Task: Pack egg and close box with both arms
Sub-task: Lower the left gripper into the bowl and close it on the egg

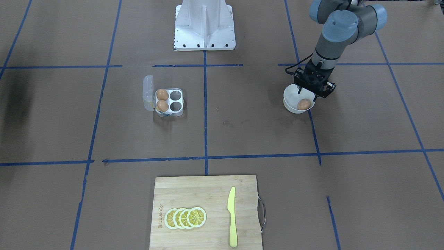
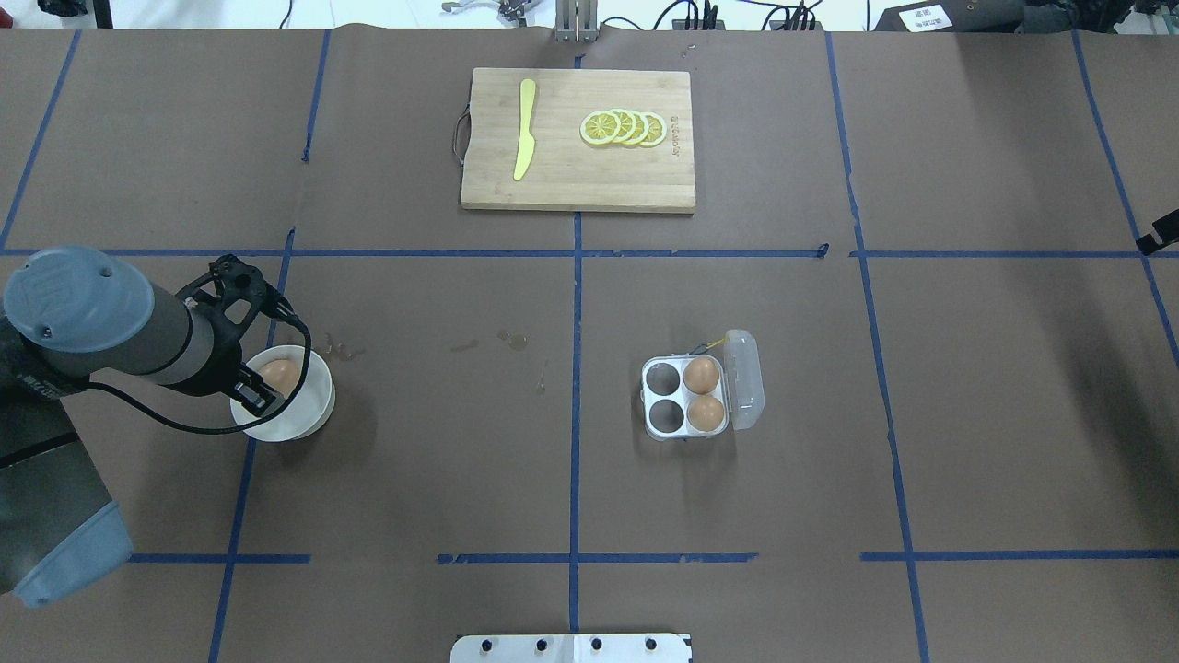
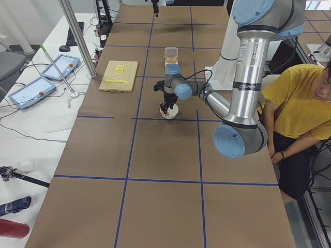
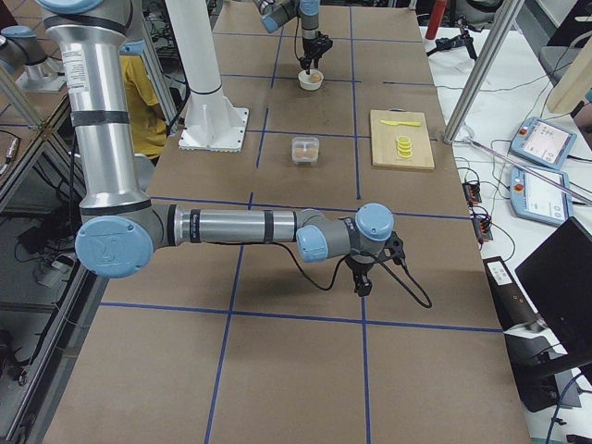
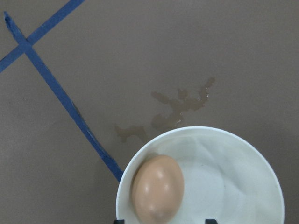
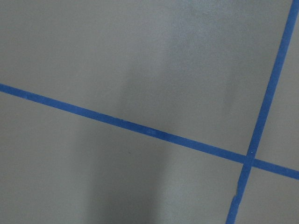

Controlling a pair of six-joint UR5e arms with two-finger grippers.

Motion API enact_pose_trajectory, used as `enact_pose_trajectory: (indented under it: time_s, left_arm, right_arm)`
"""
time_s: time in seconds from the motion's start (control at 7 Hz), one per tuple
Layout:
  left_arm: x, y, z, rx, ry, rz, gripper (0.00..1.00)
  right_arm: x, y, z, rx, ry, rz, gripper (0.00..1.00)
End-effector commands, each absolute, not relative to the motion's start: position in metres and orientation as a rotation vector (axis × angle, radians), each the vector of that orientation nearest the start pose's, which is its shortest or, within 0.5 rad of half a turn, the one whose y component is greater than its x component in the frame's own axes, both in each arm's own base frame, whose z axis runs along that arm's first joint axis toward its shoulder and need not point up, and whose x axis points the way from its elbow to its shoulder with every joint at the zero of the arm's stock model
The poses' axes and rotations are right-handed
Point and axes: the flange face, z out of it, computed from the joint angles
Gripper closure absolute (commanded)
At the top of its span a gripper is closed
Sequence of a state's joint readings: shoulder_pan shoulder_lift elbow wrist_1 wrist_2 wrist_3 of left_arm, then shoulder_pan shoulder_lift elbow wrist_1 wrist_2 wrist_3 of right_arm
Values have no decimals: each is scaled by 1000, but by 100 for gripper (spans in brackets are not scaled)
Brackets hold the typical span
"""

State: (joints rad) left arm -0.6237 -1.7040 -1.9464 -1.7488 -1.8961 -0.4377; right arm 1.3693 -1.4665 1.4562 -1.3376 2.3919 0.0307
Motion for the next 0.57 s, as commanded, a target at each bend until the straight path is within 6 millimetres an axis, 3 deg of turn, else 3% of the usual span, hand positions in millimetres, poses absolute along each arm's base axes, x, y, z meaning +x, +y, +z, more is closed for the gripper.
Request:
enact_pose_trajectory:
  time_s: [0.0, 0.43]
  left_arm:
    - [392, -401, 401, 327, 685, 606, 35]
    - [393, -400, 404, 323, 681, 613, 35]
  right_arm:
    - [-51, -549, 637, 108, -838, -250, 0]
    - [-52, -549, 637, 107, -838, -252, 0]
